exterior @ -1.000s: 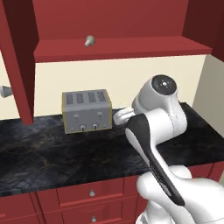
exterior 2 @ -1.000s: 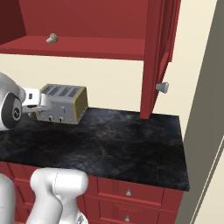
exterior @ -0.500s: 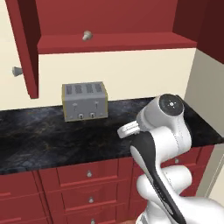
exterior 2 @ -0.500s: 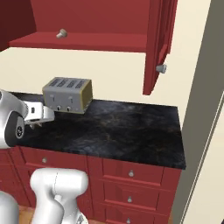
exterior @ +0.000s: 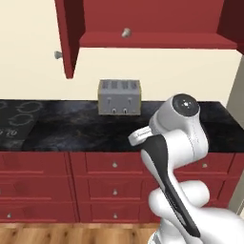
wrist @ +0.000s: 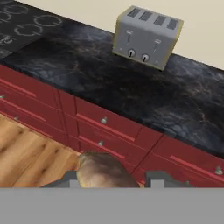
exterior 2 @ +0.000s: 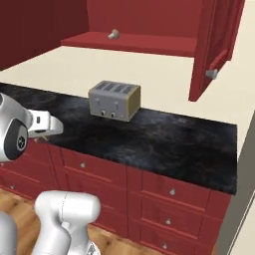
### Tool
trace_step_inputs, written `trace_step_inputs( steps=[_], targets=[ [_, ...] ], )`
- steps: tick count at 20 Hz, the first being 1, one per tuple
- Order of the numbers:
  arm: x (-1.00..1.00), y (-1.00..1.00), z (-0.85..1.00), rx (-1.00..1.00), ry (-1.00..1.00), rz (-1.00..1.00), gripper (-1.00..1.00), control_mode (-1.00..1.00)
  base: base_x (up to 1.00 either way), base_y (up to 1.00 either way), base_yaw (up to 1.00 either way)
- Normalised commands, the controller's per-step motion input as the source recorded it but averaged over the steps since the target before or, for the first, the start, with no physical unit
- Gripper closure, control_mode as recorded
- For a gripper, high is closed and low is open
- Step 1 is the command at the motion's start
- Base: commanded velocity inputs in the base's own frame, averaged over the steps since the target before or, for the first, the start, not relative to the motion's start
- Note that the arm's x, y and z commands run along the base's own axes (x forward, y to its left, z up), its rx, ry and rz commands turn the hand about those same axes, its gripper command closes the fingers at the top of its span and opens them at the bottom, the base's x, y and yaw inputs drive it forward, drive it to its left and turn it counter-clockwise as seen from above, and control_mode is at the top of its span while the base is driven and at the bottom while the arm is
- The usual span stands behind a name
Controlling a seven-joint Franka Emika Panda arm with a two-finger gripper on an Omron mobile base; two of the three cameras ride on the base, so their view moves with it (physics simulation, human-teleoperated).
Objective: Pick the mushrooms from the cabinet and place them in one bowl. Pick the carrot from the sink and place it in the other bowl.
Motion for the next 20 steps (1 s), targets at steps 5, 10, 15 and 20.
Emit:
trace_step_inputs(
  steps=[5,10,15,20],
  targets=[
    [0.00,0.00,0.00,0.00,0.00,0.00,1.00,1.00,-0.05,0.00,0.49],
    [0.00,0.00,0.00,0.00,0.00,0.00,1.00,1.00,-0.04,0.00,0.49],
    [0.00,0.00,0.00,0.00,0.00,0.00,1.00,1.00,-0.04,0.00,0.49],
    [0.00,0.00,0.00,0.00,0.00,0.00,1.00,1.00,-0.04,0.00,0.49]
  ],
)
